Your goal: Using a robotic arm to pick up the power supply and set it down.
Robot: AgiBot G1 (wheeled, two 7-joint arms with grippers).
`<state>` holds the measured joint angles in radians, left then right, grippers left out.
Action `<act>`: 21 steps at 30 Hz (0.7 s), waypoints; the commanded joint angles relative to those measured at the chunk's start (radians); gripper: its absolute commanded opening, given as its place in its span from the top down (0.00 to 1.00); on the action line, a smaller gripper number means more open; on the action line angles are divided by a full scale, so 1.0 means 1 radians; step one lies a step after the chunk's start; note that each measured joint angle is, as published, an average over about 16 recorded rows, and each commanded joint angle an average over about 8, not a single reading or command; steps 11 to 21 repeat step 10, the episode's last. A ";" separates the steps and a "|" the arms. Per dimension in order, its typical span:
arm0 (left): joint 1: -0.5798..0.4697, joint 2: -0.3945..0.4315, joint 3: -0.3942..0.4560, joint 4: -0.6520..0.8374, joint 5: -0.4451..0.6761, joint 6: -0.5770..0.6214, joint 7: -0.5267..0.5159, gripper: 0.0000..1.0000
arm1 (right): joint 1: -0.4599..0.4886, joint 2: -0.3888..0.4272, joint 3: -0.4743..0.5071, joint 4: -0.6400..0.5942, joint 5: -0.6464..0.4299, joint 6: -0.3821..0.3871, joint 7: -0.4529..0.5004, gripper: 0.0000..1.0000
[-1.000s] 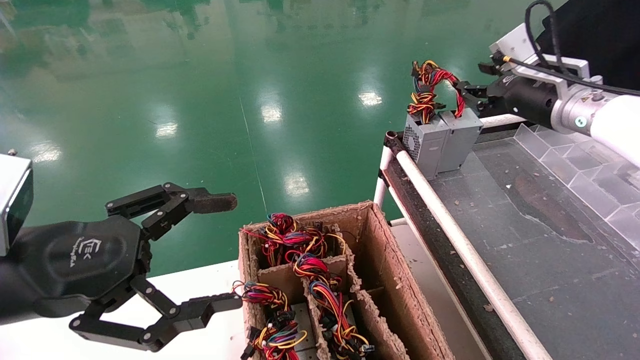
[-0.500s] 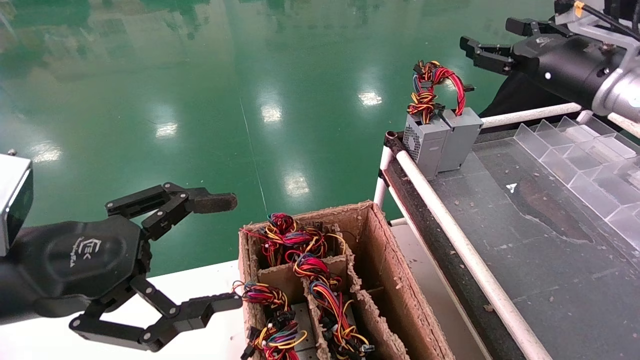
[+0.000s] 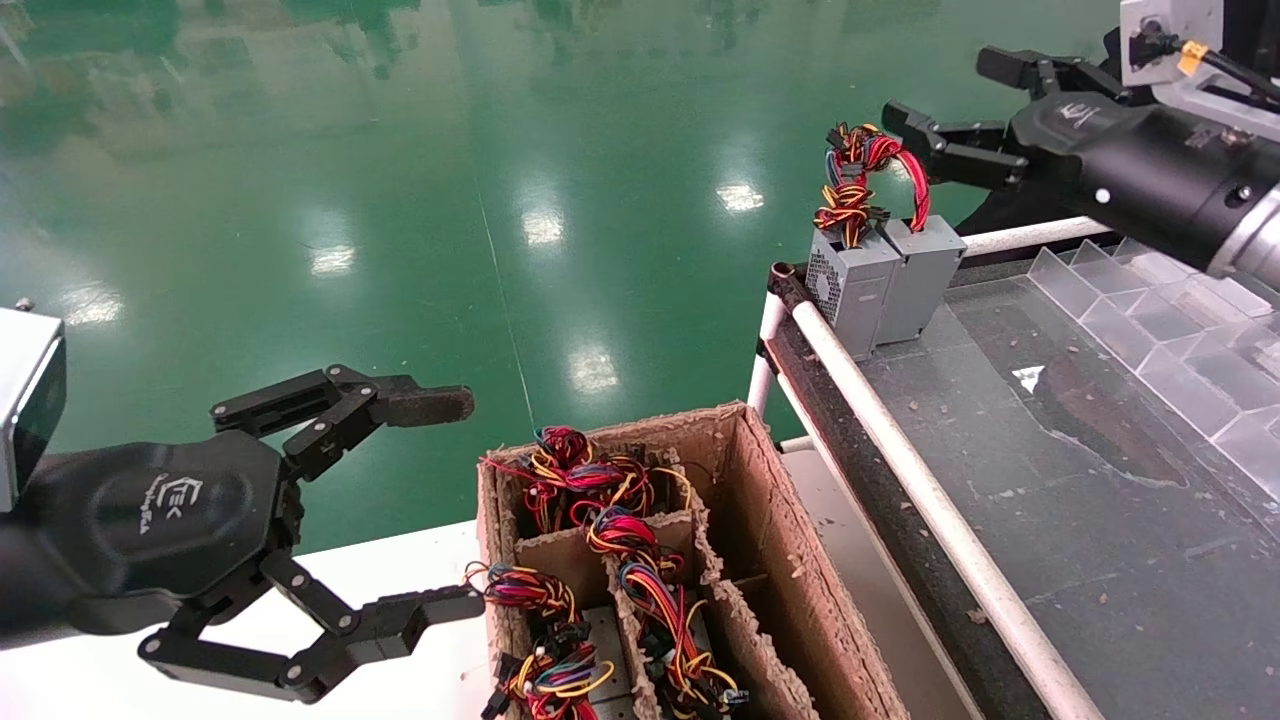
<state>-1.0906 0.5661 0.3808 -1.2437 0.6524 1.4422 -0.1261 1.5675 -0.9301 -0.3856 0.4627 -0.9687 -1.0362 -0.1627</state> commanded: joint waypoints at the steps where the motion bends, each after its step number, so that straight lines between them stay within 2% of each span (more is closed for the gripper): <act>1: 0.000 0.000 0.000 0.000 0.000 0.000 0.000 0.00 | -0.025 0.016 0.005 0.042 0.012 -0.024 0.018 0.00; 10: 0.000 0.000 0.000 0.000 0.000 0.000 0.000 0.00 | -0.121 0.078 0.026 0.202 0.059 -0.113 0.086 0.00; 21: 0.000 0.000 0.000 0.000 0.000 0.000 0.000 0.00 | -0.121 0.078 0.026 0.202 0.059 -0.113 0.086 0.00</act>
